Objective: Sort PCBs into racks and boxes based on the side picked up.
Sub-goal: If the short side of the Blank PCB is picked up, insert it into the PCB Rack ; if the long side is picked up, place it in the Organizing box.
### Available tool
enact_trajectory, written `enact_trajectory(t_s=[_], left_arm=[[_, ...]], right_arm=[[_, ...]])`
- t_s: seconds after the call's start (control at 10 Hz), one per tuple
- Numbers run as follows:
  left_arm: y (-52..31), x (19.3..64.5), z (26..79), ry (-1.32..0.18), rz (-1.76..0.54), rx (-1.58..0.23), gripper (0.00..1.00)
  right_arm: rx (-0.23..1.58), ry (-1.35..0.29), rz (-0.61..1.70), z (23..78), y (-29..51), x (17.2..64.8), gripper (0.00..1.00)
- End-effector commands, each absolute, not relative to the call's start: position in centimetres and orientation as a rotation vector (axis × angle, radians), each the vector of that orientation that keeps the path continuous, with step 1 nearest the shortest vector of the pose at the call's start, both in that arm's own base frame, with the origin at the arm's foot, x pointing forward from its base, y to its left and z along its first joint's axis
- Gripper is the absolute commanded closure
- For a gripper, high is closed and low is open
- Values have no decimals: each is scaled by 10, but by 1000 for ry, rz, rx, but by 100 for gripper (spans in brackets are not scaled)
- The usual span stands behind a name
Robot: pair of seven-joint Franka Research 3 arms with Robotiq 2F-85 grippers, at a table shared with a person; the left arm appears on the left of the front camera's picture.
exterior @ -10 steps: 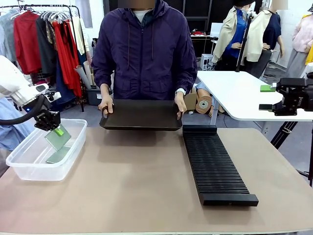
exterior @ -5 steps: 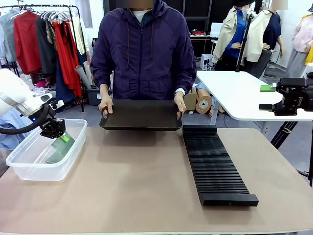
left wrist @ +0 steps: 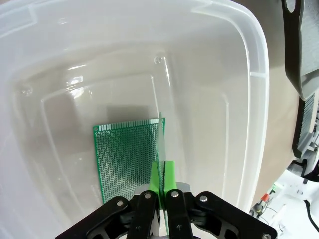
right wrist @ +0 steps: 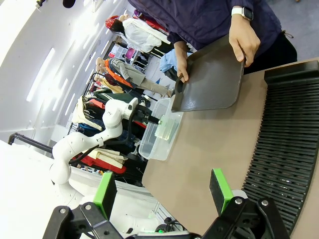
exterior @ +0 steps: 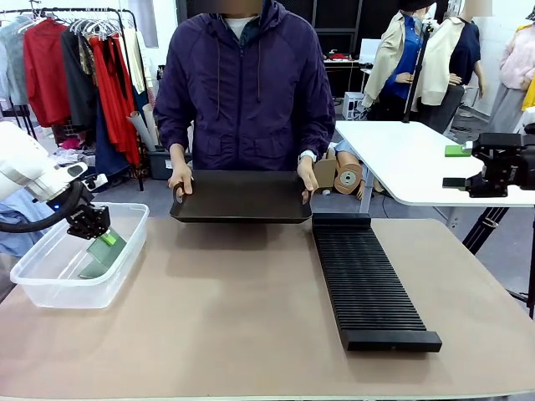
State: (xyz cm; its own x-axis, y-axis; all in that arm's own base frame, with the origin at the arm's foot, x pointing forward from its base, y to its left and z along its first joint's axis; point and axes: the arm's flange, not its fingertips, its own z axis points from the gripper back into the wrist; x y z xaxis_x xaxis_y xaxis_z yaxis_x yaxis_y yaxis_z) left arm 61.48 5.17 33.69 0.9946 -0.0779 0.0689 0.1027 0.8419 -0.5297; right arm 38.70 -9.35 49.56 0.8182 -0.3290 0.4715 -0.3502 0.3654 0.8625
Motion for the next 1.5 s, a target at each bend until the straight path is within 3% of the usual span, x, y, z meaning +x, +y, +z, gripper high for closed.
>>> enact_trajectory(t_s=[0.0, 0.6, 0.9, 1.0, 1.4], left_arm=[[54, 619, 334, -54, -105, -555, 91], [58, 617, 355, -64, -101, -470, 38], [51, 615, 387, -45, -118, -426, 6], [48, 614, 395, -38, -123, -411, 0], [42, 612, 413, -45, -131, -382, 0]], right_arm=[[1224, -668, 13, 498, -92, 388, 0], [1224, -668, 13, 498, -92, 388, 0], [1224, -668, 13, 498, -92, 388, 0], [1224, -668, 13, 498, -92, 388, 0], [1224, -668, 13, 498, -92, 388, 0]])
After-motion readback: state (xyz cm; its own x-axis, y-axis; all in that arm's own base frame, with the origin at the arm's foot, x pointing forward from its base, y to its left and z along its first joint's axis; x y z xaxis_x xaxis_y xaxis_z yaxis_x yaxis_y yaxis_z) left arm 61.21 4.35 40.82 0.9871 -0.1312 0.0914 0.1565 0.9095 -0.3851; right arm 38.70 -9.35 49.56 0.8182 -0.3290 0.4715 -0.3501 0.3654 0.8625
